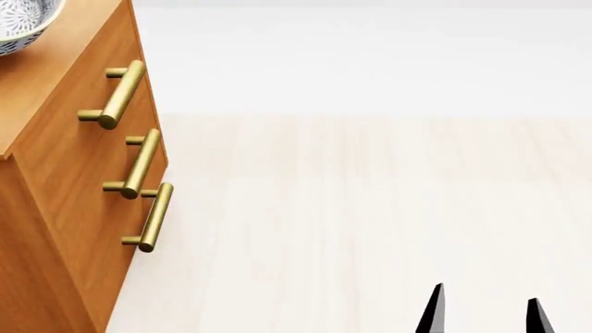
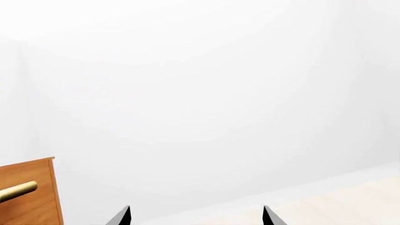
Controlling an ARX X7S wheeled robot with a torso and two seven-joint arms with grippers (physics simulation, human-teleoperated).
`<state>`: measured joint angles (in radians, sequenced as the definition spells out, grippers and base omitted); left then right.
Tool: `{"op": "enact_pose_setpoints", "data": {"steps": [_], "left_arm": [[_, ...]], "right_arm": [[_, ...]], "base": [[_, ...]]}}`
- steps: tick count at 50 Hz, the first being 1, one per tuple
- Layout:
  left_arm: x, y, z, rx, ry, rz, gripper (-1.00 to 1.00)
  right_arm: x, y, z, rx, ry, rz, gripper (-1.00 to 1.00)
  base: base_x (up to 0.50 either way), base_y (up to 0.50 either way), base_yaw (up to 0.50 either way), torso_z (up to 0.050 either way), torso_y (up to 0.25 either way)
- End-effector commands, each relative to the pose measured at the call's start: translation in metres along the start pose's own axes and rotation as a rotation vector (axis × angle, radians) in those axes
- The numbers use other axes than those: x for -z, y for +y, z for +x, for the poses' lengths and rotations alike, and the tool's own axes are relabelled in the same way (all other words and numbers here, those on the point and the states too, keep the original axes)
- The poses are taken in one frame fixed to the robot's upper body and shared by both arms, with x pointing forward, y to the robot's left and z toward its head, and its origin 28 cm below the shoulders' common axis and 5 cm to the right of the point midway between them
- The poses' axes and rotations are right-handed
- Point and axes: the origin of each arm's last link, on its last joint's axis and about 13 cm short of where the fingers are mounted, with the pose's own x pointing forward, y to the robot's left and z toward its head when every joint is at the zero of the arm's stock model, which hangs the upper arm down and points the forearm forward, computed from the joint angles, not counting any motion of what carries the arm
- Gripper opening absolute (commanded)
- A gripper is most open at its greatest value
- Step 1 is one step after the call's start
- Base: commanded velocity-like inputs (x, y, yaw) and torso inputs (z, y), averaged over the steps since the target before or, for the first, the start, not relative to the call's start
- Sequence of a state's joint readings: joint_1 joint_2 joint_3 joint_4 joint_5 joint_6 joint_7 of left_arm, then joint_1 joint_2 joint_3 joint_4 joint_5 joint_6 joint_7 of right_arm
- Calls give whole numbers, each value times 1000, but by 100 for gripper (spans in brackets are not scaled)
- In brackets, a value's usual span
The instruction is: Put the bowl on top of the cabinet.
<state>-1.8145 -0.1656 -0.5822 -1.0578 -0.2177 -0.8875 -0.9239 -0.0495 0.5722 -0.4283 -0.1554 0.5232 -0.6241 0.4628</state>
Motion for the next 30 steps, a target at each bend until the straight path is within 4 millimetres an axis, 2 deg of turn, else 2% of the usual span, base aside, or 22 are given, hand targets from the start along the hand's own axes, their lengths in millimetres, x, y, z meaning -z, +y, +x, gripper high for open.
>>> {"op": "enact_pose_setpoints", "data": {"steps": [1, 5, 6, 30], "left_arm": [[1, -5, -4, 41, -22, -2, -100], [2, -6, -3, 46, -32, 8, -100], [3, -6, -3, 47, -30, 12, 100], [2, -6, -2, 45, -43, 28, 100]], "right_arm": [[-1, 1, 1, -9, -22, -2, 100], [-2, 1, 1, -8, -23, -2, 100], [-2, 0, 0, -8, -24, 0, 100], [-2, 0, 0, -9, -24, 1, 100]], "base": [[0, 0, 0, 0, 0], [0, 0, 0, 0, 0], [0, 0, 0, 0, 0], [0, 0, 0, 0, 0]]}}
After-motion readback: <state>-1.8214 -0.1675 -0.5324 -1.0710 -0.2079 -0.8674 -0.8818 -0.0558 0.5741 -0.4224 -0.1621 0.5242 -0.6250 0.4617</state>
